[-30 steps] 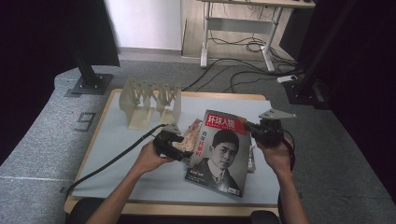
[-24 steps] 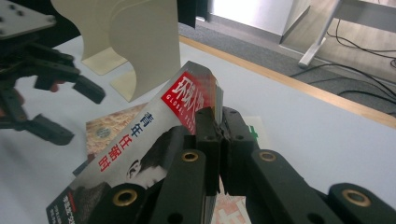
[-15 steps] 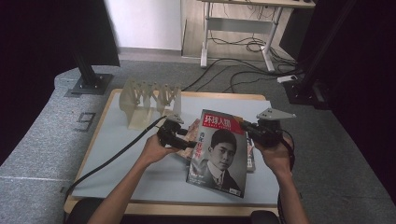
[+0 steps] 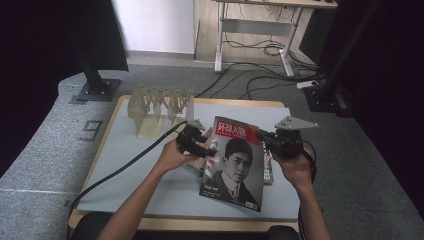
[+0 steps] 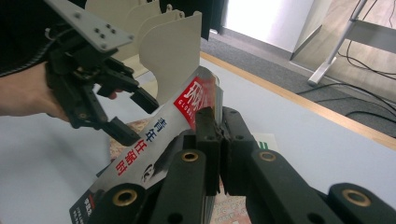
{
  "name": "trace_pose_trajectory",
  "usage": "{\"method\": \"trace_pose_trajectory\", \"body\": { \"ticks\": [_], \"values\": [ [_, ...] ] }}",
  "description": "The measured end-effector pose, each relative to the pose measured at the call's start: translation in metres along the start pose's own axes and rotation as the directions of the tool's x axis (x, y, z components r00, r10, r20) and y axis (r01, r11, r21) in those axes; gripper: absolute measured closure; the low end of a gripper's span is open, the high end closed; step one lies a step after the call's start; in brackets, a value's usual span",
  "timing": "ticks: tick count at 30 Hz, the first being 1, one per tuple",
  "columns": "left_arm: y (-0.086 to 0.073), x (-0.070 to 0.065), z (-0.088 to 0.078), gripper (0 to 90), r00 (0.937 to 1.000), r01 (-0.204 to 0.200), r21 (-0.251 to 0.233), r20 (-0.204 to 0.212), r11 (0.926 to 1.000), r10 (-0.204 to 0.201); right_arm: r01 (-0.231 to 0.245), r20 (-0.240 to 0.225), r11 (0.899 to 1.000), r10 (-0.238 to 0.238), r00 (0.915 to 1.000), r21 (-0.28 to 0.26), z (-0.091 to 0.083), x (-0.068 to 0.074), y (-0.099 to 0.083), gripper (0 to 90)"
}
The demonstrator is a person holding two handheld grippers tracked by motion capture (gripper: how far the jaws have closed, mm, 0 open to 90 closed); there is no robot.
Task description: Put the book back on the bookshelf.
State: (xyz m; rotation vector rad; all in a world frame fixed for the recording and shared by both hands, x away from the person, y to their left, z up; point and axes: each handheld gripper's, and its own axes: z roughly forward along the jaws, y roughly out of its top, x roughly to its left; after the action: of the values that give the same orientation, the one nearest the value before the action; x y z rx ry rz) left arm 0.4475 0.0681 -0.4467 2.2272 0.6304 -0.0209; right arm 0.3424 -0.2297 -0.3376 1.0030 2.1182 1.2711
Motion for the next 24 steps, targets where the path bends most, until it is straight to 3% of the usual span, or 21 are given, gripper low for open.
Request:
{"method": "trace_pose_trajectory", "body": {
  "ticks": [6,9,12,20,24],
  "values": [
    [0.003,0.002,0.012,25.1,0.9988,0.006,0.018,0.049,0.9998,-0.007,0.007,-0.008,1.0,-0.007,0.9999,-0.004,0.0,0.001,0.001,86.3],
    [0.002,0.004,0.015,27.7,0.9947,0.023,0.011,0.1,0.9997,-0.024,0.013,-0.011,1.0,-0.013,0.9998,-0.008,-0.001,0.003,0.002,86.3],
    [0.002,0.002,0.016,31.3,0.9918,0.024,0.008,0.125,0.9997,-0.025,0.019,-0.014,1.0,-0.019,0.9997,-0.011,-0.001,0.004,0.002,86.3],
    [0.002,-0.003,0.011,41.5,0.998,0.012,0.023,0.062,0.9997,-0.014,0.014,-0.03,1.0,-0.015,0.9994,-0.025,-0.002,0.005,0.002,86.2],
    [0.001,-0.009,0.006,49.8,0.9983,-0.012,0.007,0.057,0.9999,0.012,0.006,-0.039,0.999,-0.007,0.9992,-0.033,-0.003,0.005,0.002,86.2]
  ]
}}
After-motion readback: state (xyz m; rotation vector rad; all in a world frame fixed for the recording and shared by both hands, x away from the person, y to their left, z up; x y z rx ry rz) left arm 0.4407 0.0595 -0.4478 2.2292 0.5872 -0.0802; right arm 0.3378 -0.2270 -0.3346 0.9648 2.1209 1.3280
